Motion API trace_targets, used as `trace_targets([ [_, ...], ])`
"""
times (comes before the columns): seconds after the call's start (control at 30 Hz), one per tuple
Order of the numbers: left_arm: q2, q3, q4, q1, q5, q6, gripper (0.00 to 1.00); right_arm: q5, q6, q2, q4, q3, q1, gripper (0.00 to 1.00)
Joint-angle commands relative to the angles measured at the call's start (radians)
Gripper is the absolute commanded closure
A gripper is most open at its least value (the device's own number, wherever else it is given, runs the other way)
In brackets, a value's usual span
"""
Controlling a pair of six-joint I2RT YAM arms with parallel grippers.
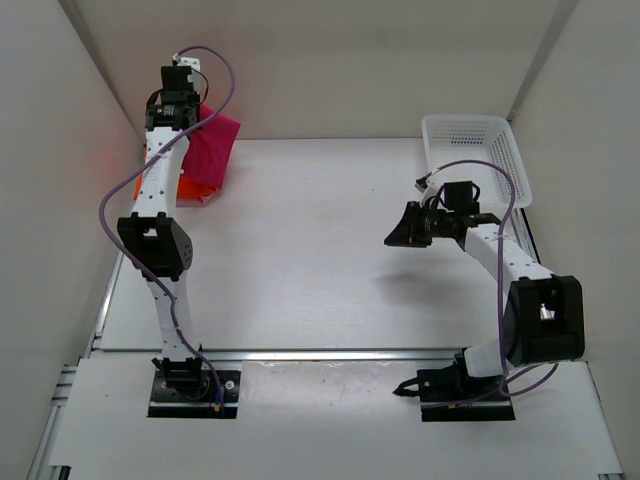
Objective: Fold and stack the t-shirts
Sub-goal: Put the neatly folded tshirt into the corner of the board with the left arm
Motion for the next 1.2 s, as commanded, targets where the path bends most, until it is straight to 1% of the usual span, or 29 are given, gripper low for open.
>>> trace_targets([
  [0.0,-0.088,0.01,0.037,0.056,0.062,-0.017,1.0,0.001,-0.001,0.011,0.001,0.048,0.013,0.88],
  [0.1,-0.06,0.001,0.069,0.072,0.078,-0.01,1.0,0.002,0.002,0.025,-0.005,0.061,0.019,0.87],
  [0.17,-0.034,0.012,0.072,0.092,0.124,-0.02,1.0,0.009,-0.004,0.029,-0.014,0.073,0.023,0.88],
  [0.23,0.012,0.023,0.061,0.127,0.213,-0.065,1.0,0.018,-0.002,0.034,-0.023,0.076,0.023,0.88],
  [0.33,0.075,0.024,0.072,0.155,0.233,-0.057,1.0,0.022,0.019,0.043,-0.016,0.078,0.011,0.89],
  [0.4,0.122,0.064,0.087,0.167,0.237,-0.045,1.0,0.03,0.027,0.054,-0.007,0.081,0.022,0.89],
  [0.53,0.233,0.144,0.112,0.212,0.302,-0.094,1.0,0.042,0.047,0.092,-0.01,0.099,0.026,0.89],
  [0.73,0.331,0.199,0.158,0.238,0.279,-0.077,1.0,0.042,0.082,0.167,-0.017,0.15,0.06,0.91],
  [0.77,0.349,0.199,0.162,0.248,0.278,-0.086,1.0,0.041,0.087,0.187,-0.014,0.166,0.066,0.91],
  [0.87,0.366,0.23,0.196,0.27,0.269,-0.117,1.0,0.044,0.099,0.232,-0.028,0.203,0.094,0.94],
  [0.97,0.388,0.231,0.233,0.284,0.25,-0.14,1.0,0.051,0.096,0.256,-0.034,0.225,0.106,0.96],
  [1.03,0.392,0.233,0.259,0.288,0.22,-0.166,1.0,0.079,0.099,0.252,-0.021,0.232,0.117,0.96],
  [1.07,0.399,0.231,0.274,0.295,0.2,-0.174,0.98,0.088,0.101,0.244,-0.017,0.234,0.117,0.96],
  [1.1,0.409,0.245,0.276,0.295,0.182,-0.18,0.86,0.091,0.107,0.236,-0.01,0.236,0.12,0.96],
  [1.13,0.414,0.251,0.285,0.298,0.169,-0.185,0.69,0.093,0.111,0.236,0.007,0.234,0.123,0.96],
  [1.17,0.417,0.256,0.29,0.304,0.149,-0.188,0.68,0.093,0.116,0.23,0.016,0.23,0.123,0.96],
])
